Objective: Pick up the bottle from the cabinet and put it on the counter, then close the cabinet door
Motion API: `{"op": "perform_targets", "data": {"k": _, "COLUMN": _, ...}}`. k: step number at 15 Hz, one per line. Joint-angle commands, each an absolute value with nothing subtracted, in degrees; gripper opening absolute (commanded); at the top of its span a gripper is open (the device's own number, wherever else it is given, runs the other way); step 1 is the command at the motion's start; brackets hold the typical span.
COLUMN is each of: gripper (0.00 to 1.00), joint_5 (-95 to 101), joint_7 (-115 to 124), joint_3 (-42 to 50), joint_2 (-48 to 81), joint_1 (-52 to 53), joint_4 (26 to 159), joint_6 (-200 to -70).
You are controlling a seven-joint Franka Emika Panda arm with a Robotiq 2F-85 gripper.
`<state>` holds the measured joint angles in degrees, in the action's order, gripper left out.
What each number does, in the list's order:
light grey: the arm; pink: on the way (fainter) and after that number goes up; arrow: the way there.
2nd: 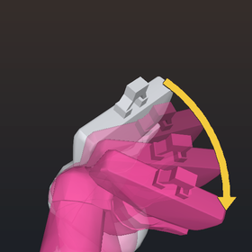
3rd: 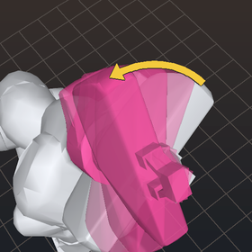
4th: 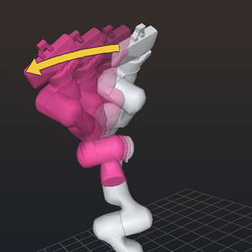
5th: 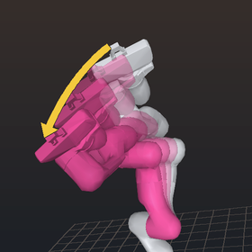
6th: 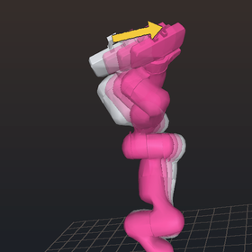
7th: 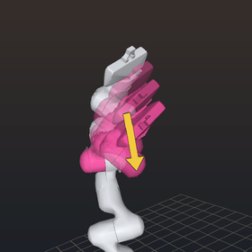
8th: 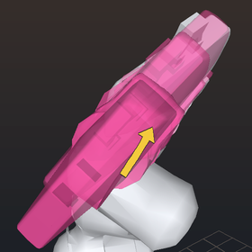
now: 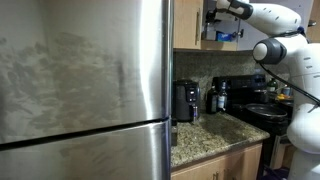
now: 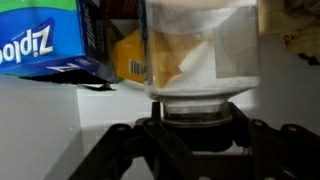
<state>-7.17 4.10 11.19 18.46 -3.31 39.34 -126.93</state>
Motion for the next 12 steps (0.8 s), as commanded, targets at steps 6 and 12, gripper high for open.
{"op": "perform_targets", "data": {"k": 6, "gripper": 0.38, "joint_5": -10.75, "joint_7": -1.13, "joint_3": 10.54, "joint_2": 3.52, "joint_1": -3.88, "joint_4": 49.38, "joint_6": -124.32}}
{"op": "perform_targets", "data": {"k": 12, "gripper": 0.38, "joint_5": -13.64, "joint_7": -8.87, "joint_3": 11.87, "joint_2": -11.20, "joint_1": -3.72, "joint_4": 67.87, "joint_6": -110.01}}
